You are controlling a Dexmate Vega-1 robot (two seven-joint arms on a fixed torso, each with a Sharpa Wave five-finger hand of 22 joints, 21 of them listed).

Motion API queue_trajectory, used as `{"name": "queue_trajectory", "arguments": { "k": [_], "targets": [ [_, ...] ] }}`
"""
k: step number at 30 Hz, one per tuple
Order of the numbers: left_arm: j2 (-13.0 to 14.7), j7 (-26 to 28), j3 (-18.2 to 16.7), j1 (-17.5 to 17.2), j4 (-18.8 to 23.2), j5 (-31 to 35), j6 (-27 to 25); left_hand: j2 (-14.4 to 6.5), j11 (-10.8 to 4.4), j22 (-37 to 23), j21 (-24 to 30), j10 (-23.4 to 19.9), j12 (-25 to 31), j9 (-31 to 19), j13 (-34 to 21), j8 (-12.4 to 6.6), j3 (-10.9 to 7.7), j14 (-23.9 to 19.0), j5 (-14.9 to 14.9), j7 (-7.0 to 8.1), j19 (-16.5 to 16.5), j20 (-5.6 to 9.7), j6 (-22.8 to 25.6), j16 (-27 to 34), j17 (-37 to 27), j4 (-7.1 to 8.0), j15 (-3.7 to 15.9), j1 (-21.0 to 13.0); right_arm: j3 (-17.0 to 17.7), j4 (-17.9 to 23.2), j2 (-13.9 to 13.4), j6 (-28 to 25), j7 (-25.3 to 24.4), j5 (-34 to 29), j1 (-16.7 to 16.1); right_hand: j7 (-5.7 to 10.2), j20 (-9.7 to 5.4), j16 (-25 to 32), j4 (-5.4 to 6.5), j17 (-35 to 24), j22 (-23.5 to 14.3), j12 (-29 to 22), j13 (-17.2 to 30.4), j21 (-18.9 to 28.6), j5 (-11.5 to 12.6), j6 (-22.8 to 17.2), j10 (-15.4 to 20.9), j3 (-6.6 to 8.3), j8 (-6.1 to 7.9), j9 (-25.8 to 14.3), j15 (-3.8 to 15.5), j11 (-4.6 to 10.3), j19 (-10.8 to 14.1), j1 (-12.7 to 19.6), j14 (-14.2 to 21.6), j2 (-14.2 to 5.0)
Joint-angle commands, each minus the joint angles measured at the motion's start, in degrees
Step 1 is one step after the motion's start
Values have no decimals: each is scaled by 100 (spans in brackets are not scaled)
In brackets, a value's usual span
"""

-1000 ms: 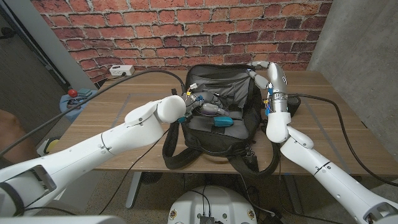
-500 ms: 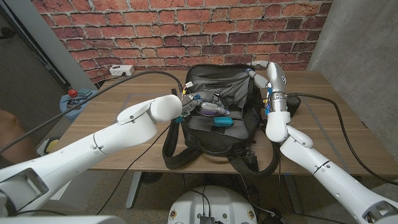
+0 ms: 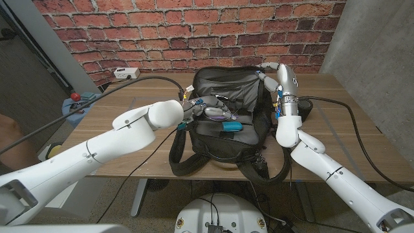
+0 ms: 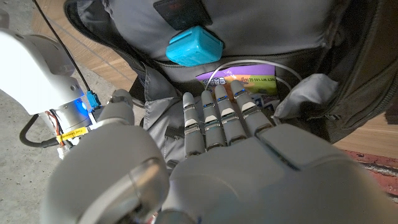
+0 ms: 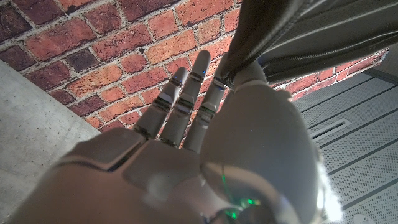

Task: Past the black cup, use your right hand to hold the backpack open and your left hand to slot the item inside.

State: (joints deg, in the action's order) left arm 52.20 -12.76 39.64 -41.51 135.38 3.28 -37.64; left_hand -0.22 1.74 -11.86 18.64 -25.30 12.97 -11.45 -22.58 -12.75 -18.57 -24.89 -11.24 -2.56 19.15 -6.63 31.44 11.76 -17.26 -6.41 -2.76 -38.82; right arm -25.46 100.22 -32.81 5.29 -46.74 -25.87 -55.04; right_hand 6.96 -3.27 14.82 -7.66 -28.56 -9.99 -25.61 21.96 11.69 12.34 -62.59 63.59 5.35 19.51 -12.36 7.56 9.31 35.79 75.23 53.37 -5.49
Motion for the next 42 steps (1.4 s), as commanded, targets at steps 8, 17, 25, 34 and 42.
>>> {"name": "queue_trajectory", "arguments": {
  "k": [8,17,25,34,42],
  "targets": [
    [275,198,-504,-335,125,-852,469,-66,-6,-20,49,-98,28,-4,21,-19,-62,-92,-8,-12,60,14,73,55,10,-11,18,-9,-43,131,8,-109,-50,-110,-52,-1,-738,-14,-15,-26,-23,8,4,17,51,-51,42,-38,27,-17,624,22,15,46,61,-68],
    [335,157,-872,-517,11,-1651,808,-84,7,-19,56,-125,30,-3,41,-8,-71,-105,-10,-39,79,19,75,58,25,-12,12,2,-53,195,22,-188,-71,-161,-83,-7,-742,-21,-16,-31,-22,8,9,16,51,-49,48,-44,24,-18,624,20,13,47,60,-65],
    [479,217,-1125,-711,-19,-2189,1005,-109,5,-19,58,-137,28,-3,57,-5,-85,-110,-16,-50,84,21,91,60,35,-14,5,4,-62,221,22,-249,-53,-174,-94,2,-740,-27,-16,-36,-22,11,13,17,53,-41,46,-47,18,-18,625,17,16,50,61,-68],
    [618,161,-1442,-962,-182,-2895,1451,-144,9,-18,60,-153,25,-3,79,11,-112,-117,-28,-63,90,36,82,62,47,-31,-6,-15,-69,204,26,-304,-61,-181,-87,-6,-740,-31,-13,-43,-22,17,13,17,54,-50,46,-50,20,-19,624,24,15,50,65,-73],
    [736,93,-1664,-1162,-279,-3426,1771,-189,23,-18,53,-158,20,-3,95,19,-136,-101,-39,-87,73,27,82,60,49,-31,-21,-20,-32,260,1,-379,-83,-166,-152,1,-737,-36,-14,-47,-22,20,17,17,53,-42,44,-53,15,-19,625,16,14,53,68,-73]
  ]
}}
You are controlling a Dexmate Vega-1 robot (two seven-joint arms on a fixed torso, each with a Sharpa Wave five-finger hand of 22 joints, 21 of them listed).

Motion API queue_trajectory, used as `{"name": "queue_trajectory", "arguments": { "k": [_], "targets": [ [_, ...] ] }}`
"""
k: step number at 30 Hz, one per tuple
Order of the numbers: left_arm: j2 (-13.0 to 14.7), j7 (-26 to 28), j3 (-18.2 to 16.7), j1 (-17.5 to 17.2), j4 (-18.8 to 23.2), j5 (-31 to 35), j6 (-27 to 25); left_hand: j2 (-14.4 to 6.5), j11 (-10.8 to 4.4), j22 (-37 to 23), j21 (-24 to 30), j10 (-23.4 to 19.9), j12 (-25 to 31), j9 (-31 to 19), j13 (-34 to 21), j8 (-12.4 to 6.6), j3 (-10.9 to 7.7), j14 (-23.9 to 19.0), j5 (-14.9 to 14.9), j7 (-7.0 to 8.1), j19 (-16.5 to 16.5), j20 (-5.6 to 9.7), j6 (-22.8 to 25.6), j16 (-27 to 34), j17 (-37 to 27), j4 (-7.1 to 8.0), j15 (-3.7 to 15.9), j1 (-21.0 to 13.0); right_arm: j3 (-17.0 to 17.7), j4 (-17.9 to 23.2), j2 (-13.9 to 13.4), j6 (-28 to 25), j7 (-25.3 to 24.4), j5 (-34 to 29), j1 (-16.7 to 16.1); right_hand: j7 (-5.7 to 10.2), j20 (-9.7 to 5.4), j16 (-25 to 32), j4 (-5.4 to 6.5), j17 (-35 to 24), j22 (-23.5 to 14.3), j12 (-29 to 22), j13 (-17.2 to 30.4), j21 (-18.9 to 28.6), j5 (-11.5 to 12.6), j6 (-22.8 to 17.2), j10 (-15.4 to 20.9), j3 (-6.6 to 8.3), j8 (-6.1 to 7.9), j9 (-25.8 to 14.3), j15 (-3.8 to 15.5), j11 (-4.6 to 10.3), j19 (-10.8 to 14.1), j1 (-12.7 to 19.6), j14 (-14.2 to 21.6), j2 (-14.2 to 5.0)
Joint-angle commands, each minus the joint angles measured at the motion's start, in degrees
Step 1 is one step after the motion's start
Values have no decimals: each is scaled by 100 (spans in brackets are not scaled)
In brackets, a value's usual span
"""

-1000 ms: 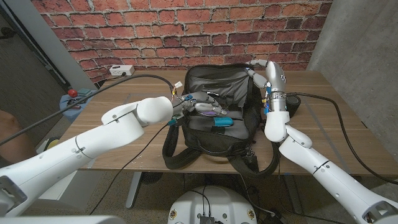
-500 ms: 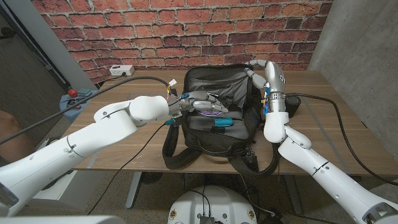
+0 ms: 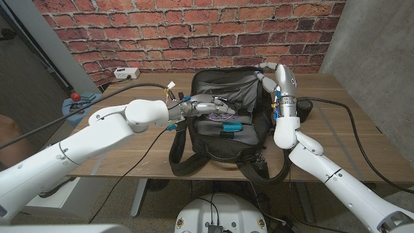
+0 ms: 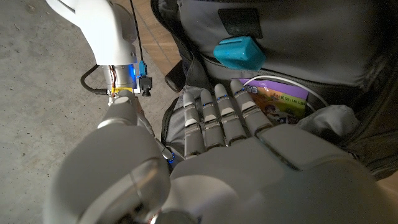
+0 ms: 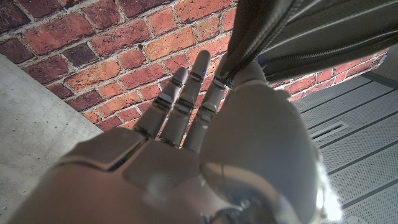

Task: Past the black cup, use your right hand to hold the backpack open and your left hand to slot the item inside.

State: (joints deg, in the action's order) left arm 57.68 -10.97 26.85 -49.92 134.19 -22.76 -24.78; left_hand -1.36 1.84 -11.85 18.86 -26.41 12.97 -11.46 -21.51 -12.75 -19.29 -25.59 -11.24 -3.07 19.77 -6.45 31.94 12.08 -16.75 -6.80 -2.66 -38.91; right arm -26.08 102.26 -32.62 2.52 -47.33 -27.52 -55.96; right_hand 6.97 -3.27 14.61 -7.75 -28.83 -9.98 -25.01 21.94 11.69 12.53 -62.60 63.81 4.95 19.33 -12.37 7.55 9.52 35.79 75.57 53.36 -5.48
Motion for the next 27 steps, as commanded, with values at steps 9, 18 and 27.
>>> {"name": "queue_trajectory", "arguments": {
  "k": [9,18,27],
  "targets": [
    [199,-297,-532,-424,-337,-1459,798,-111,24,-18,15,-45,11,-2,8,30,-83,10,-50,-53,-29,17,29,16,2,8,-29,-5,70,259,-103,-215,90,23,-188,14,-719,-25,1,-28,-23,-28,11,16,30,-22,21,-28,23,-20,619,-4,11,6,54,-62],
    [339,-332,-641,-566,-348,-1763,965,-140,29,-17,0,-27,-4,-2,32,46,-102,49,-63,-70,-65,26,16,5,10,-1,-40,-2,130,445,-139,-399,233,76,-282,-9,-696,-50,10,-35,-23,-10,23,16,21,43,-20,-41,-2,-29,617,0,11,-16,5,-60],
    [668,-194,-1084,-1078,-239,-2218,1161,-160,38,-16,-11,-14,-15,-2,50,55,-106,72,-69,-78,-93,17,12,3,11,4,-48,20,229,712,-197,-751,505,192,-377,-18,-641,-88,29,-40,-22,25,44,10,2,146,-117,-44,-41,-44,608,-22,-7,-52,-73,-91]
  ]
}}
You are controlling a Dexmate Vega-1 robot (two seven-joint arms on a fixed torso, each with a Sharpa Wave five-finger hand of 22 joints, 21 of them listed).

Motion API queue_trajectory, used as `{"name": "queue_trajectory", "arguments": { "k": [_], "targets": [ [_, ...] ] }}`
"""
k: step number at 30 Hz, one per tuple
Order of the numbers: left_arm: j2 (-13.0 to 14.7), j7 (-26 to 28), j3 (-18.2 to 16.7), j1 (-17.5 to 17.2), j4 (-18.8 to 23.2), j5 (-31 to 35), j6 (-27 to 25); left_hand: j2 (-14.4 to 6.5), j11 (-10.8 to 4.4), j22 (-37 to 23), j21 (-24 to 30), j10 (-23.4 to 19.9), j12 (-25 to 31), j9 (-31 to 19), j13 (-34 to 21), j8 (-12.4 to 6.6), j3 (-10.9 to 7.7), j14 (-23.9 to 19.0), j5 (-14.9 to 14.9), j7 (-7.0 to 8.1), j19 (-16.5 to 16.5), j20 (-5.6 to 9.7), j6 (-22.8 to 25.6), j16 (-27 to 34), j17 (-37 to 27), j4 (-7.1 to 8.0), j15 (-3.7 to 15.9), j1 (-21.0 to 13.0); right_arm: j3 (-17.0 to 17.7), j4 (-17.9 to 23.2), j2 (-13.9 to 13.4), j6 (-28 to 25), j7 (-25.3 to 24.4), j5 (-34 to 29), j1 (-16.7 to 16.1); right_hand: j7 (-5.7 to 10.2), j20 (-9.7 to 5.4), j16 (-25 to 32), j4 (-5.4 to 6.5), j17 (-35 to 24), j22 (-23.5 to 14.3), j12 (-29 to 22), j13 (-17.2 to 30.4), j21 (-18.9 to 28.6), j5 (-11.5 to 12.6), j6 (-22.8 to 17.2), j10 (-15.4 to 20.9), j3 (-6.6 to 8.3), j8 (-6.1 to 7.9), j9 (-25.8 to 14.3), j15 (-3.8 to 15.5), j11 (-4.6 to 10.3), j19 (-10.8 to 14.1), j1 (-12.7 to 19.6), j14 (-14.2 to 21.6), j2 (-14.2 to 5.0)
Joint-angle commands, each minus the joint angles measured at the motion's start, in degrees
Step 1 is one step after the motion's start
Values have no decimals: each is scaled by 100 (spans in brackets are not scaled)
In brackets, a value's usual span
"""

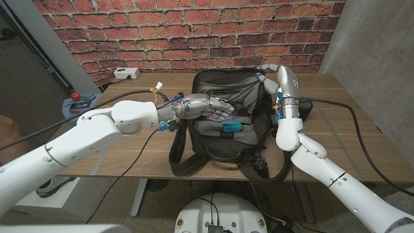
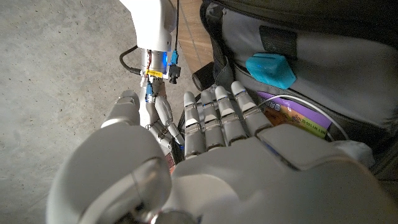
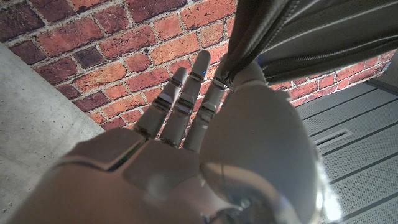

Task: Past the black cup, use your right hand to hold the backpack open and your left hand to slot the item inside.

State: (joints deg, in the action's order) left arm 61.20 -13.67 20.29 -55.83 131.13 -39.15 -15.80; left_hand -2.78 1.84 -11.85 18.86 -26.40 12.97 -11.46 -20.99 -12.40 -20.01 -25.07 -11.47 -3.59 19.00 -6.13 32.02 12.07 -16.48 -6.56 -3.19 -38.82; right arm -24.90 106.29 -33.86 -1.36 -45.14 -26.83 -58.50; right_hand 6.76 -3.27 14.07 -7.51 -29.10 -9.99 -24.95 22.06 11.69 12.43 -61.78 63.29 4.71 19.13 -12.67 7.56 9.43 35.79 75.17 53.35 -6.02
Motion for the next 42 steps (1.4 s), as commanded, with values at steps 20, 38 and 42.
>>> {"name": "queue_trajectory", "arguments": {
  "k": [20,38,42],
  "targets": [
    [724,-167,-1314,-1380,-64,-1427,604,-67,95,-16,-30,44,-47,-2,38,47,-60,80,-62,-65,-64,-27,-26,-7,-5,-26,-36,34,223,619,-280,-685,667,288,-203,-10,-562,-119,71,2,-20,108,30,3,-70,258,-257,-30,-89,-45,571,-73,-36,-162,-247,-105],
    [856,-472,-1994,-1877,-193,-1675,465,-121,142,-18,-41,85,-64,-2,76,67,-78,108,-70,-106,-94,-53,-58,-1,-2,-16,-76,79,682,1547,-1038,-1188,2096,1069,-530,-119,-288,-344,265,150,-15,527,-73,-47,-134,1011,-1128,-178,-417,-77,467,-335,-237,-749,-865,-39],
    [843,-591,-2154,-1998,-237,-1703,433,-124,151,-18,-43,122,-78,-1,88,87,-76,143,-69,-111,-101,-48,-103,-11,0,-15,-85,99,732,1665,-1148,-1295,2302,1196,-529,-134,-265,-340,261,150,-15,578,-74,-52,-129,1116,-1246,-180,-468,-76,465,-349,-271,-782,-965,-38]
  ]
}}
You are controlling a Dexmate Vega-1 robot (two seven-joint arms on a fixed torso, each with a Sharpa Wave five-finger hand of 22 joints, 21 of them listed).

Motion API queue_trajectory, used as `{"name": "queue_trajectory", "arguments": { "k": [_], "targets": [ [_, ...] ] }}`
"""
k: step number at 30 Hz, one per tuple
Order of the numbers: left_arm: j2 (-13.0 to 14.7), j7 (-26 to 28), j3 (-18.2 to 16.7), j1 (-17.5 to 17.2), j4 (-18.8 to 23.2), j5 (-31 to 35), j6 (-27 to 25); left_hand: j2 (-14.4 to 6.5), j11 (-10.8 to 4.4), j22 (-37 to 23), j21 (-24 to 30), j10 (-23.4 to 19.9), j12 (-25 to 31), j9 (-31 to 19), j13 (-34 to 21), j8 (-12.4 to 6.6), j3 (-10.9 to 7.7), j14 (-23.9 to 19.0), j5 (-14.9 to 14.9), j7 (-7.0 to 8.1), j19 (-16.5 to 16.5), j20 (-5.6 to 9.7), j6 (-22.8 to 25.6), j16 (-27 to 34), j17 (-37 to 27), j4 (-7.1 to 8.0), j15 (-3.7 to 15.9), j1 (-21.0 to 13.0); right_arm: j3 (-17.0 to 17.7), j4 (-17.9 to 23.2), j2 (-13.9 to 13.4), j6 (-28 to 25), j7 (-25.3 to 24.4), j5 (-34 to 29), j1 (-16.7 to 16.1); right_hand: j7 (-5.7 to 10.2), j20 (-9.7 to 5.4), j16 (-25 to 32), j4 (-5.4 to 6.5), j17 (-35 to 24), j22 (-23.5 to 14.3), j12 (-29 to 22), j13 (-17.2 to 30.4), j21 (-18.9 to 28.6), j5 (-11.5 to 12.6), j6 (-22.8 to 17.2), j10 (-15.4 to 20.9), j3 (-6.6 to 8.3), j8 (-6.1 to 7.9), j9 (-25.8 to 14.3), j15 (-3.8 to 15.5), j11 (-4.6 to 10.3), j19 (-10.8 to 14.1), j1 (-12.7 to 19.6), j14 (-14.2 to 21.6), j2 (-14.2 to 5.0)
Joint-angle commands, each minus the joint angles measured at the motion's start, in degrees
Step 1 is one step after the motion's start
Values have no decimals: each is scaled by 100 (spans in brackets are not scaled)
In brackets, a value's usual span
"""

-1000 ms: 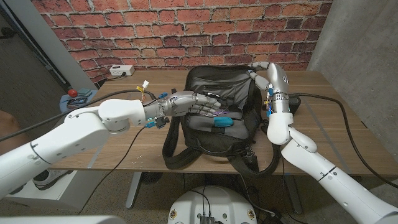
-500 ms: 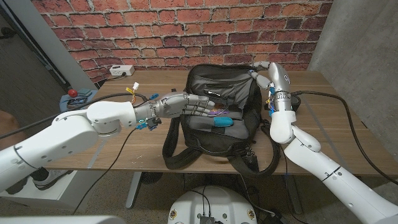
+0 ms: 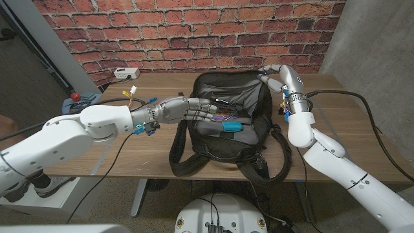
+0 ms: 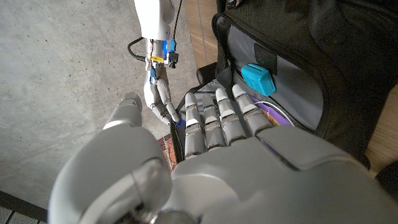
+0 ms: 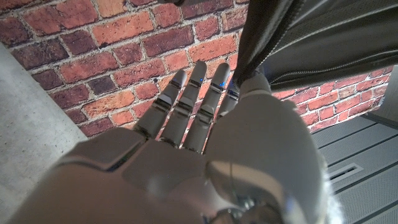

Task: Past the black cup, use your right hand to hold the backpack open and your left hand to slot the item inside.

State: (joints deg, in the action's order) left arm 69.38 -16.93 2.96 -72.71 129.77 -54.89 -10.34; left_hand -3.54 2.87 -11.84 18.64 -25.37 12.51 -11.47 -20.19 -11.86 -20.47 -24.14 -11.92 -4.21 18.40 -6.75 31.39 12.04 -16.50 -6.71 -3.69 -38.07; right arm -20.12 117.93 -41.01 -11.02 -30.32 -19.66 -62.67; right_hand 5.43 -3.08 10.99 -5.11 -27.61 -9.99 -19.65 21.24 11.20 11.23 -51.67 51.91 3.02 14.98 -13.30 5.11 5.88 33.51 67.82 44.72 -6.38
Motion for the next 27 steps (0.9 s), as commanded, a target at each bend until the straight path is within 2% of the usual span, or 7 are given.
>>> {"name": "queue_trajectory", "arguments": {
  "k": [1,5,13,21,27],
  "targets": [
    [31,-321,-455,-327,-116,-137,-126,-57,60,-19,-33,44,-41,-1,14,45,-30,93,-24,-70,-73,-2,-70,-21,1,5,-53,36,270,535,-462,-366,889,529,-112,6,-259,-37,25,5,-15,68,4,-11,-8,145,-147,-14,-72,-13,692,-5,-69,-66,-135,-2],
    [10,-550,-598,-407,-196,-233,-193,-66,108,-19,-69,143,-75,-1,32,72,-29,182,-22,-85,-164,-13,-146,-45,3,6,-80,65,351,665,-593,-502,1204,793,-104,34,-219,-54,14,12,-16,166,-12,-17,-3,291,-354,-13,-141,-10,666,-77,-121,-99,-323,-1],
    [-35,-992,-861,-558,-353,-333,-328,-99,158,-21,-142,404,-136,-1,77,142,-35,439,-19,-100,-352,-46,-440,-97,9,4,-176,136,555,945,-966,-789,1803,1305,-96,-61,-59,-80,-37,88,-20,403,-5,-39,12,773,-908,-11,-331,-10,423,-283,-332,-169,-824,37],
    [-181,-1281,-1278,-850,-415,-390,-555,-140,197,-23,-171,522,-146,-1,93,145,-49,523,-21,-140,-426,-50,-548,-95,9,10,-213,171,781,1129,-1295,-1006,2249,1879,-126,-85,54,-90,-67,163,-23,590,-37,-53,19,1104,-1286,-8,-412,-15,244,-383,-510,-224,-1183,59],
    [-224,-1629,-1527,-924,-514,-372,-738,-201,233,-25,-191,585,-134,0,105,156,-70,662,-23,-194,-478,-90,-687,-111,6,24,-256,207,962,1249,-1704,-1215,2894,2531,-13,-115,114,-94,-92,212,-25,721,-61,-72,23,1370,-1569,3,-446,-19,123,-469,-704,-255,-1508,57]
  ]
}}
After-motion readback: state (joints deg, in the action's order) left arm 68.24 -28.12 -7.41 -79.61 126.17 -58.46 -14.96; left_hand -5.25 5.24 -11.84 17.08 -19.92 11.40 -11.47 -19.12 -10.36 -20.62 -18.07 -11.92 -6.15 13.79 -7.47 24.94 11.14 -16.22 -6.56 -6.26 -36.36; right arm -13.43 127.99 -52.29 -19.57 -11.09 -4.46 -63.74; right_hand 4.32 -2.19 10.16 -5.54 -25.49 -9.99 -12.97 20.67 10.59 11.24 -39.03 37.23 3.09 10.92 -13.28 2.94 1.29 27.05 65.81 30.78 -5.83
